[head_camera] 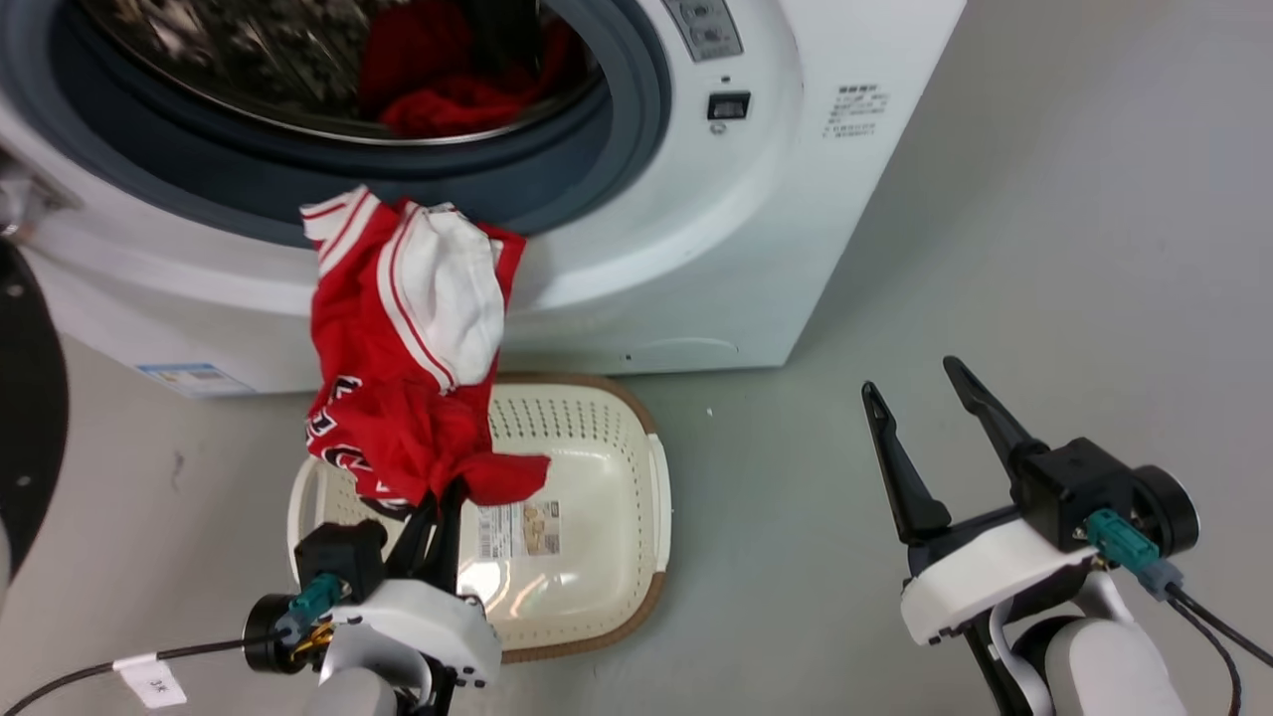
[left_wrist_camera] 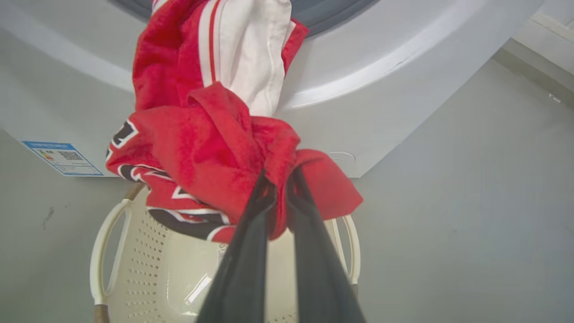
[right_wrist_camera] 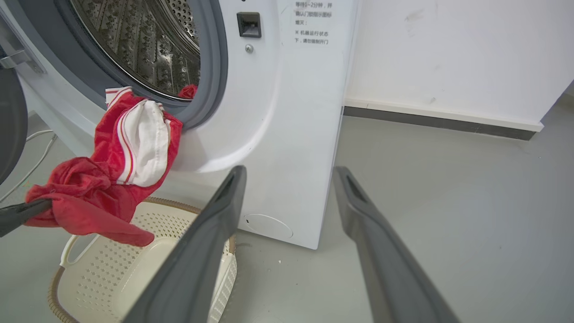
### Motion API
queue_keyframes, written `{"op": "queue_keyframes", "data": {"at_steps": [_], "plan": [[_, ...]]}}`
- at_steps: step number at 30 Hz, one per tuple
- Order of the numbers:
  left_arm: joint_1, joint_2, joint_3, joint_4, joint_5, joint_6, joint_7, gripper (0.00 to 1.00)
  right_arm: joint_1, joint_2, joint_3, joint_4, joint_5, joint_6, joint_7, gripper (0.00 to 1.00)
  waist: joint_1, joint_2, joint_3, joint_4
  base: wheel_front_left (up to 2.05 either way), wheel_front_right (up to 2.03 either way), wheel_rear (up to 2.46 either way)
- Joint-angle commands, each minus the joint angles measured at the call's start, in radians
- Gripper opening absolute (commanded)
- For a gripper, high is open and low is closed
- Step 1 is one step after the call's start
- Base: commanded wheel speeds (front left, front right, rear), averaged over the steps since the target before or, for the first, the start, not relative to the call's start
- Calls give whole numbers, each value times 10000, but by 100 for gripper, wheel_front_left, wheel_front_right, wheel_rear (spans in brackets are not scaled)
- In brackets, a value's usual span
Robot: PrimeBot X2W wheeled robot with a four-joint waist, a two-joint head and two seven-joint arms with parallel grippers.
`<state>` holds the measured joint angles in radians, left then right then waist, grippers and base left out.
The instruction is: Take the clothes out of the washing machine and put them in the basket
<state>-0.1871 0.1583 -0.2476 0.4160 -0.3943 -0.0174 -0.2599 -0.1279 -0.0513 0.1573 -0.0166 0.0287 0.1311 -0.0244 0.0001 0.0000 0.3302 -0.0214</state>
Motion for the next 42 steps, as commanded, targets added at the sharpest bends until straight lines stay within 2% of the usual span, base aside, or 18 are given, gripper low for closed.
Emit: {"op": "queue_keyframes", "data": {"at_steps": [1, 6, 14, 19, 31, 38, 39, 40, 41, 42], "plan": [[-305, -76, 145, 135, 142, -124, -65, 0, -205, 20, 23, -62, 4, -7, 4, 100, -1, 0, 604, -228, 0, 0, 0], [-876, -301, 576, 975, 466, -520, -71, 0, -547, 20, 177, -173, 38, -7, -98, 100, -1, 0, 1542, -509, 0, 0, 0], [-2115, -400, 1358, 2042, 967, -789, -74, 0, -1069, 22, 391, -254, 67, -7, -243, 100, -1, 0, 2904, -853, 0, 0, 0], [-2945, -229, 1769, 2870, 1287, -933, -65, 0, -1369, 20, 497, -297, 27, -7, -398, 100, -1, 0, 3720, -1207, 0, 0, 0], [-4422, 153, 2328, 5758, 1631, -916, -55, 0, -1897, 22, 911, -309, 220, -7, -724, 100, -1, 0, 4979, -1769, 0, 0, 0], [-4686, 111, 2448, 6699, 1668, -888, -55, 0, -1900, 22, 969, -210, 206, -7, -792, 100, -1, 0, 5036, -1755, 0, 0, 0], [-4690, 79, 2455, 6739, 1683, -892, -55, 15, -1906, 22, 963, -169, 201, -7, -800, 100, -1, 0, 4964, -1719, 0, 0, 0], [-4662, 46, 2454, 6791, 1693, -898, -55, 43, -1915, 21, 950, -119, 189, -8, -807, 100, -1, 0, 4866, -1679, 0, 0, 0], [-4610, 20, 2461, 6833, 1689, -905, -55, 91, -1918, 22, 943, -63, 178, -7, -819, 100, -1, 0, 4744, -1637, 0, 0, 0], [-4543, -11, 2479, 6801, 1694, -907, -55, 100, -1912, 21, 933, 10, 162, -7, -837, 100, -1, 0, 4583, -1588, 0, 0, 0]]}}
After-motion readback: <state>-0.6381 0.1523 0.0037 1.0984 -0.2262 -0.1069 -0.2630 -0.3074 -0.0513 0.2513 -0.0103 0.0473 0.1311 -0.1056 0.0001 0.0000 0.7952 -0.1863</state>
